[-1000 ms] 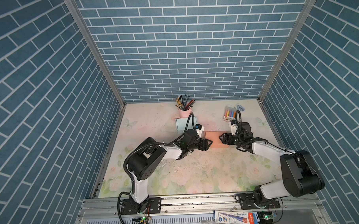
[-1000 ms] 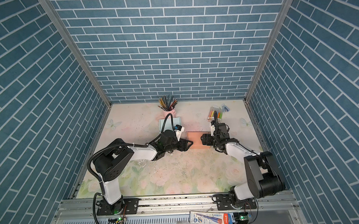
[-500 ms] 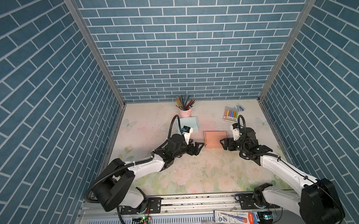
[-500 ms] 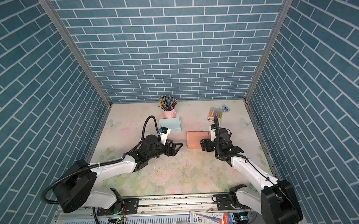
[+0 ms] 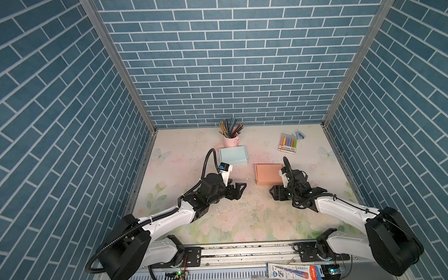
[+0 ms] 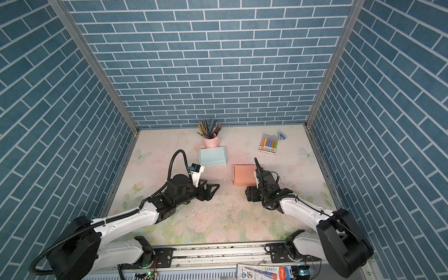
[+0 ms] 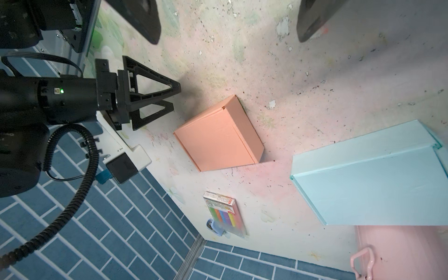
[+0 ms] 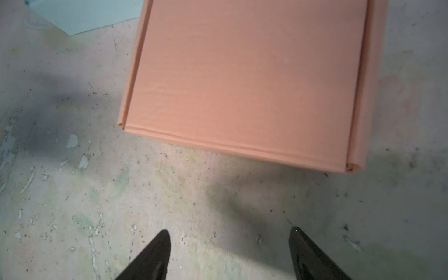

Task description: Fold the paper box

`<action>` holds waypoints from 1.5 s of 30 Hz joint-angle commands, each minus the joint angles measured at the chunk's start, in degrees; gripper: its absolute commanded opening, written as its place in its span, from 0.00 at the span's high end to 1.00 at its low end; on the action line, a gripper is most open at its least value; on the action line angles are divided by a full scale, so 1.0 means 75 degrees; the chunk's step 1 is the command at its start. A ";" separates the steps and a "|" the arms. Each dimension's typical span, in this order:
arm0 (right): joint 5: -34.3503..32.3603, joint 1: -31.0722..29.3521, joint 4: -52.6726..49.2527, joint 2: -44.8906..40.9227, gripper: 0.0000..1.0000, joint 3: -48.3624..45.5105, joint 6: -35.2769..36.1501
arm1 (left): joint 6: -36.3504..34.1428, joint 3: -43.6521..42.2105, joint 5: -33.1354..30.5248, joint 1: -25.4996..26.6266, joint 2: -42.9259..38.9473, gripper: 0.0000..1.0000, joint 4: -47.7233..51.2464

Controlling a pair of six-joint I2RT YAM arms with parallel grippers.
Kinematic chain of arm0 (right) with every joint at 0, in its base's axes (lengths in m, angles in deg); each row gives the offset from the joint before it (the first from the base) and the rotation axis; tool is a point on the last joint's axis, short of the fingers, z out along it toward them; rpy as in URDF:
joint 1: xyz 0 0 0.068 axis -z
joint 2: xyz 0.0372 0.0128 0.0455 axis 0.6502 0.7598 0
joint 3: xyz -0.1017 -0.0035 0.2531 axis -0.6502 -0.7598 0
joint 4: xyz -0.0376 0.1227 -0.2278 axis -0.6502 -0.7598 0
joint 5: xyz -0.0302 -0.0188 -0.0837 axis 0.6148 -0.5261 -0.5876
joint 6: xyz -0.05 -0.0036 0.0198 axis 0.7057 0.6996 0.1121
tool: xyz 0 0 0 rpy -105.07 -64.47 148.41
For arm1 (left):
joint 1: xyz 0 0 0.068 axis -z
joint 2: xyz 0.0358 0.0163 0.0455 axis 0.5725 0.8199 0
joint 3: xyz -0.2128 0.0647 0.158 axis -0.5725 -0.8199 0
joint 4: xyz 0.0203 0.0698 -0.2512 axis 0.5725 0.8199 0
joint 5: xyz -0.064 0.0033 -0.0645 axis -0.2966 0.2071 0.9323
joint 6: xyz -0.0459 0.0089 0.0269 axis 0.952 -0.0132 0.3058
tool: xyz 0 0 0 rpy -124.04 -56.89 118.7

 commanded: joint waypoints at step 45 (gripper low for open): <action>-0.0400 0.0538 0.2474 0.4153 0.32 0.2441 -0.0458 | 0.0027 -0.1088 -0.0570 -0.0201 -0.1395 0.12 0.0525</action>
